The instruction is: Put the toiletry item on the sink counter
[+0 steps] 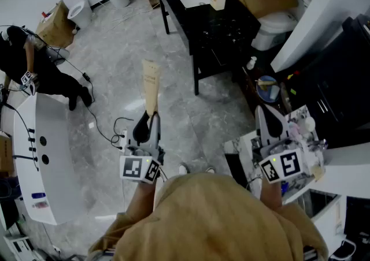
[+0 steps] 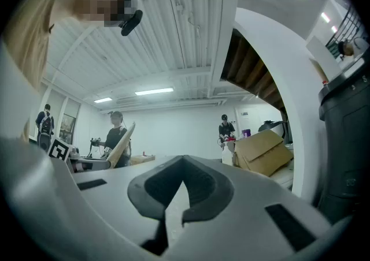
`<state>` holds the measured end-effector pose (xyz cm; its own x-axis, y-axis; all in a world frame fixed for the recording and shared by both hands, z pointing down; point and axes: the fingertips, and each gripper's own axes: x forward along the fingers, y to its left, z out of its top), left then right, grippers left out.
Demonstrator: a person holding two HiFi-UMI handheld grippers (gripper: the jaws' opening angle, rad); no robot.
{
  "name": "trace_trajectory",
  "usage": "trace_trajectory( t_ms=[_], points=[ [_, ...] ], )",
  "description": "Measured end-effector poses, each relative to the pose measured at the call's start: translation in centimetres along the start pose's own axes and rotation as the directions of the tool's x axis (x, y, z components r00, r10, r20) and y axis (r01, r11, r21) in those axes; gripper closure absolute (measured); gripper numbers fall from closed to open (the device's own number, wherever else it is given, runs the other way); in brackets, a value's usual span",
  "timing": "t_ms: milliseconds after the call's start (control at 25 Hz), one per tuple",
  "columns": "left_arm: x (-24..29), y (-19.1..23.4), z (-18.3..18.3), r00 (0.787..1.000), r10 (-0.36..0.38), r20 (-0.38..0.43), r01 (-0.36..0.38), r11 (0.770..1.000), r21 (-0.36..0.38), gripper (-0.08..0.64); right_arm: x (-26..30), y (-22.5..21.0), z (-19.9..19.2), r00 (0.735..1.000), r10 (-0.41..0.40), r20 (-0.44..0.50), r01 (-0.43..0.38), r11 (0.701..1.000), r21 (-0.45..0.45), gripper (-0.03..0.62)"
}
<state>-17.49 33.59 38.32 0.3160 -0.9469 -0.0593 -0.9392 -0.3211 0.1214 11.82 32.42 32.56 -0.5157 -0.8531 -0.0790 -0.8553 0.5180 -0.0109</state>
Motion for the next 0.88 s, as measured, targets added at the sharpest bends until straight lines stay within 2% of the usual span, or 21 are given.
trace_trajectory(
  t_ms=[480,880],
  points=[
    [0.4,-0.4,-0.1,1.0,0.001,-0.005,-0.001,1.0,0.007,0.479,0.3,-0.3,-0.3,1.0,0.014,0.0,-0.014,1.0,0.009,0.592],
    [-0.5,-1.5,-0.5,0.999,0.031,-0.021,-0.031,0.999,0.011,0.479,-0.6,-1.0,-0.5,1.0,0.019,0.021,-0.02,0.999,0.043,0.591]
  ],
)
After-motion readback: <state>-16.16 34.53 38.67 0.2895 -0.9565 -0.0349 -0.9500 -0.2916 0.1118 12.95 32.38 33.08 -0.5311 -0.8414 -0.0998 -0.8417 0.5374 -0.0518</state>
